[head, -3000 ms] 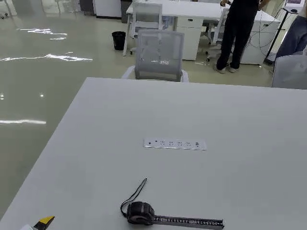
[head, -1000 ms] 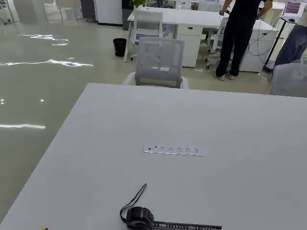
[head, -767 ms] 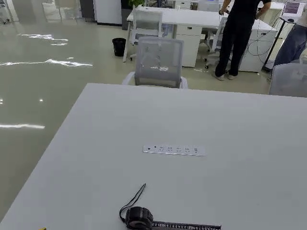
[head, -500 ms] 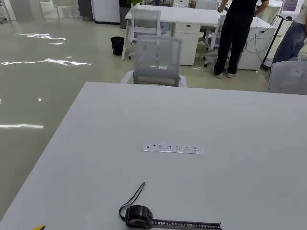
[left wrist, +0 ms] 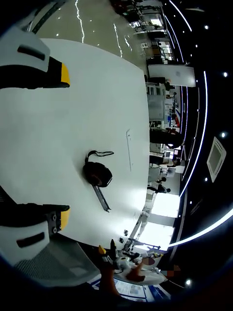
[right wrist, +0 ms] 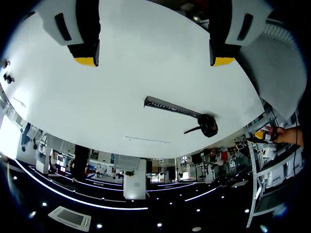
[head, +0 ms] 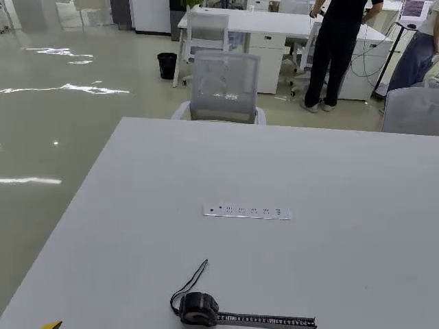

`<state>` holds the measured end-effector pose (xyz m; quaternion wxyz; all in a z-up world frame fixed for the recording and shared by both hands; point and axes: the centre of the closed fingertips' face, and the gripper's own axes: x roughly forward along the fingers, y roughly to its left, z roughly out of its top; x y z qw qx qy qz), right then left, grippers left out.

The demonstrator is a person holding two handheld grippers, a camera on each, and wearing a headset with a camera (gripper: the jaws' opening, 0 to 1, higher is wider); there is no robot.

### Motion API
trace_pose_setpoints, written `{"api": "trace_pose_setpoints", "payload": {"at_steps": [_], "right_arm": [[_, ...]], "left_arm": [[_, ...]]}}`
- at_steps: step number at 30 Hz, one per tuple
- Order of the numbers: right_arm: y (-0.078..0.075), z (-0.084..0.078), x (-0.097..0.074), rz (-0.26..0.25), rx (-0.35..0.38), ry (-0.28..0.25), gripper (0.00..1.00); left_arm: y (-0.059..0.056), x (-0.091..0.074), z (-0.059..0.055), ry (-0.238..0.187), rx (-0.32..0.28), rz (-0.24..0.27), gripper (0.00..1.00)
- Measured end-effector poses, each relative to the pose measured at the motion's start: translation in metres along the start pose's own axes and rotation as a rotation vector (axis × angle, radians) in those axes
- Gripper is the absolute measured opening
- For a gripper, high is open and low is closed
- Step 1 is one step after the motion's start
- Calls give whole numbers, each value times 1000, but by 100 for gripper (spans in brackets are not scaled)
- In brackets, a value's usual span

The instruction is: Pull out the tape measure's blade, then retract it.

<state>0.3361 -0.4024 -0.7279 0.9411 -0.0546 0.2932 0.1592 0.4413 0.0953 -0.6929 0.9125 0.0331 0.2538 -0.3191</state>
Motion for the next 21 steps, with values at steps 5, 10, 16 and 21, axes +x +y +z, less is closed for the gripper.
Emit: {"api": "trace_pose_setpoints", "payload": {"at_steps": [5,10,16,21], "right_arm": [[0,5,3,7,1,2,95],[0,4,15,24,-14,17,94],[1,11,34,51,-45,20,93],[-4,18,45,65,-67,26,92]], "left_arm": [[-9,12,2,24,30,-36,99],[-18,32,2,72,53,-57,99],[-28,60,3,118,-16,-57,99],[-38,82,13,125,8,-64,99]]}}
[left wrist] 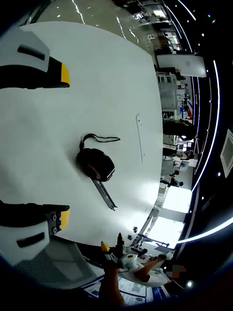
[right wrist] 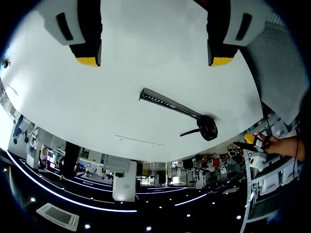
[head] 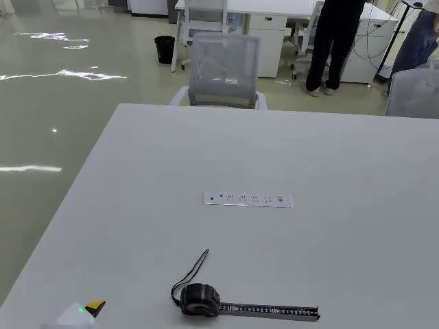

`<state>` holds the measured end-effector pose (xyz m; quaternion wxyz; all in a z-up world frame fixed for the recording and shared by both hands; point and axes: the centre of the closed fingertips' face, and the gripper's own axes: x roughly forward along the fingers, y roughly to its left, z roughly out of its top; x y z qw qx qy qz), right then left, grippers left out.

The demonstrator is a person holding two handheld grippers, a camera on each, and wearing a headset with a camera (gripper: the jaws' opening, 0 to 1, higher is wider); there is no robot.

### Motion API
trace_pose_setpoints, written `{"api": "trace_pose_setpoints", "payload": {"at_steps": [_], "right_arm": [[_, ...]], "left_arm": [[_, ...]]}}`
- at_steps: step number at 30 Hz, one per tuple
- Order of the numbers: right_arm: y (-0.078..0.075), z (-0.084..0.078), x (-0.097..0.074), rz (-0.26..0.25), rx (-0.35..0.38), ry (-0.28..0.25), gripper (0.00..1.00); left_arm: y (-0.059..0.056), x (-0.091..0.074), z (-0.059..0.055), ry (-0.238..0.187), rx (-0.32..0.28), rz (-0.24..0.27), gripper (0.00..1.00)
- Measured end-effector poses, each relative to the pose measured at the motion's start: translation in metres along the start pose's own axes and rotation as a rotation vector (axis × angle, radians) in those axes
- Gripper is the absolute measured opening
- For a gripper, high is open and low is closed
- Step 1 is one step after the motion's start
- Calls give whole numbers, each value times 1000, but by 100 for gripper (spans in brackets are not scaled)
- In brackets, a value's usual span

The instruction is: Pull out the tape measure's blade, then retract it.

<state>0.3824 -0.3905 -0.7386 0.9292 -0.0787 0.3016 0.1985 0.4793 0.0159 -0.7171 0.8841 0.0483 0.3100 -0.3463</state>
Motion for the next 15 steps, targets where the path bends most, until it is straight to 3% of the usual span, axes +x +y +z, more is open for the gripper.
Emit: {"api": "trace_pose_setpoints", "payload": {"at_steps": [8,15], "right_arm": [[-9,2,17,7,-20,13,89],[-11,4,37,39,-62,34,86]], "left_arm": [[0,20,13,5,-31,55,99],[-13,41,15,17,-77,77,99]]}}
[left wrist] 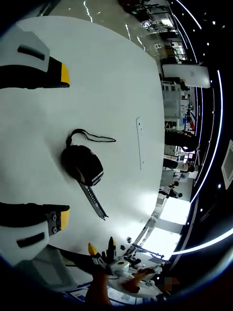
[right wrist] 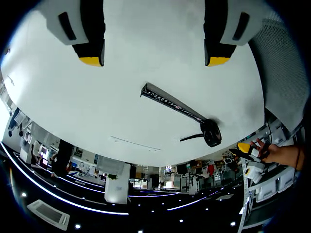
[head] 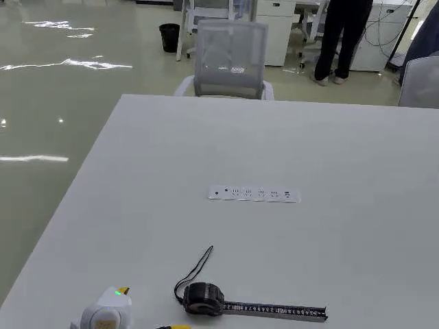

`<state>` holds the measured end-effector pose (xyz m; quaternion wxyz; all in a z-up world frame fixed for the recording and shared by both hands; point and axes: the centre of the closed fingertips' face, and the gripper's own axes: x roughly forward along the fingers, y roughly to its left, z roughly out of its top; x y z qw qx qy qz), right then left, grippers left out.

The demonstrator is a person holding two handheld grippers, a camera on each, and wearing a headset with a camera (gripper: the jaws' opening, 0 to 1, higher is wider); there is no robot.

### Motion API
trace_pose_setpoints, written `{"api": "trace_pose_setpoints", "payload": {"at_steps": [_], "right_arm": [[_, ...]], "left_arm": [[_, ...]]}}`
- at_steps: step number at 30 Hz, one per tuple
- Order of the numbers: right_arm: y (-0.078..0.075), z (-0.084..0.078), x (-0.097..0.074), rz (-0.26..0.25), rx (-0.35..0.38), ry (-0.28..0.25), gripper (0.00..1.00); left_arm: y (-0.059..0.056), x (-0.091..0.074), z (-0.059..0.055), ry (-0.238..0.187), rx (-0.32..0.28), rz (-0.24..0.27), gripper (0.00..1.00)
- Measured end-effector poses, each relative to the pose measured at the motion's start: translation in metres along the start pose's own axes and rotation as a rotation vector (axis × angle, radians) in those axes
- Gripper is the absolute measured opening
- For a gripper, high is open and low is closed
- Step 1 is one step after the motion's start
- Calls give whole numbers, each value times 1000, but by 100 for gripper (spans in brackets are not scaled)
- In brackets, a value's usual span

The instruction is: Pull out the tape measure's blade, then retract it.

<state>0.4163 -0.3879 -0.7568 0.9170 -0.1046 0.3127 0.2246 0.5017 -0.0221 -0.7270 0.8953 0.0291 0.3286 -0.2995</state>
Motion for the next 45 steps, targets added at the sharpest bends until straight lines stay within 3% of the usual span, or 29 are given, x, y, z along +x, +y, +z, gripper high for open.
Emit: {"api": "trace_pose_setpoints", "payload": {"at_steps": [6,15,21,24,27,36,39,45], "right_arm": [[-3,2,18,36,-32,21,81],[-11,4,39,104,-96,43,70],[-15,6,53,138,-149,68,67],[-18,13,60,160,-203,54,62],[-19,19,66,176,-230,47,60],[-11,28,84,243,-328,74,49],[-4,22,88,304,-360,104,43],[-1,18,92,318,-411,136,39]], "left_arm": [[-12,15,2,10,10,21,99],[-22,34,-1,40,-55,49,99],[-25,43,8,23,-93,77,99],[-25,47,14,-6,-90,96,99],[-24,53,15,-9,-89,115,99],[-29,69,15,0,-106,141,99],[-29,70,16,-12,-118,147,99],[-29,75,10,9,-122,162,93]]}}
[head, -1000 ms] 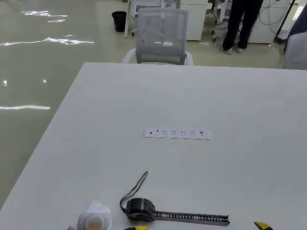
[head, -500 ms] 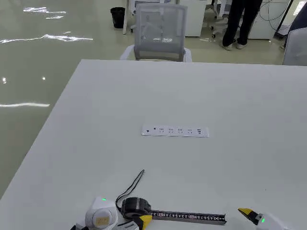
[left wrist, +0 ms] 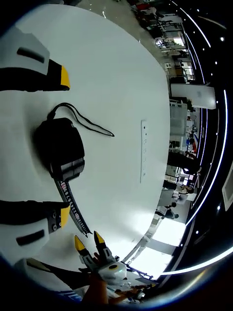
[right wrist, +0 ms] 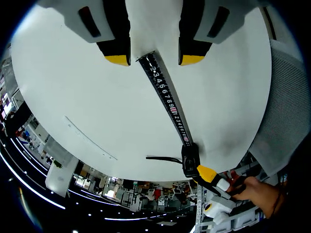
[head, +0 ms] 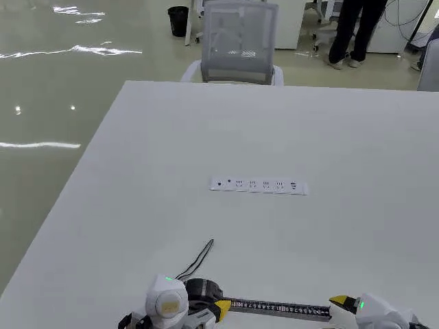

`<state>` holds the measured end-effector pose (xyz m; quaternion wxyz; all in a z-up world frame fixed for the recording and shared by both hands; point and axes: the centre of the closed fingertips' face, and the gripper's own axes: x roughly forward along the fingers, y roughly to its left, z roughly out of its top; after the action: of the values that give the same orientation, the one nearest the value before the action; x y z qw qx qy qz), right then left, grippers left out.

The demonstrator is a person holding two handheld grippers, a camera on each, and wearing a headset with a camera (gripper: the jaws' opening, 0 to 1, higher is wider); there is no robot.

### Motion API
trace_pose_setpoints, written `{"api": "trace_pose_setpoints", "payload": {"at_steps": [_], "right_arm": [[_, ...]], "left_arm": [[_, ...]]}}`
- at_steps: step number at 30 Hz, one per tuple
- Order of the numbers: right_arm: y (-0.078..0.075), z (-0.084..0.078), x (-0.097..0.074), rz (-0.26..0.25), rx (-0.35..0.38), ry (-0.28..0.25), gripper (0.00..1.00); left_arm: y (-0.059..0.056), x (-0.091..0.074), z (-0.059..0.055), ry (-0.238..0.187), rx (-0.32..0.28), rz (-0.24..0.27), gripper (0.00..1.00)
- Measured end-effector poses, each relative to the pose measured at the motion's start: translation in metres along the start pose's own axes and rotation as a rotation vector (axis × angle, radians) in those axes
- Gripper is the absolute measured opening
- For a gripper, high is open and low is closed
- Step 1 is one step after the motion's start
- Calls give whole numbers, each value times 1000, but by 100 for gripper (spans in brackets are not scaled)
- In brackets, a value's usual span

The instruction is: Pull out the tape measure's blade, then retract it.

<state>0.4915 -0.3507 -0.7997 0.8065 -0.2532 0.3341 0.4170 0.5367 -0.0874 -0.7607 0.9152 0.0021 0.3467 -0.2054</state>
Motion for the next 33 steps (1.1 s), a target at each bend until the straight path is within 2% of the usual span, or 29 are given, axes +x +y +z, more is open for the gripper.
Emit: {"api": "trace_pose_setpoints", "payload": {"at_steps": [5,13,16,20,24,27,33], "right_arm": [[-2,0,1,3,-28,13,34],[-7,-3,6,26,-74,46,19],[-9,-3,7,32,-88,50,17],[-7,-3,9,54,-147,77,16],[-7,-4,8,71,-141,86,14],[-7,-4,9,80,-147,91,14],[-8,-6,10,88,-144,98,14]], "left_arm": [[0,5,0,3,1,1,91],[-4,10,-1,9,8,-6,90],[-7,11,0,7,18,-12,86],[-8,13,1,6,15,-5,85],[-8,17,2,8,15,12,83],[-7,17,1,5,-36,14,79],[-8,20,-1,9,-60,13,73]]}}
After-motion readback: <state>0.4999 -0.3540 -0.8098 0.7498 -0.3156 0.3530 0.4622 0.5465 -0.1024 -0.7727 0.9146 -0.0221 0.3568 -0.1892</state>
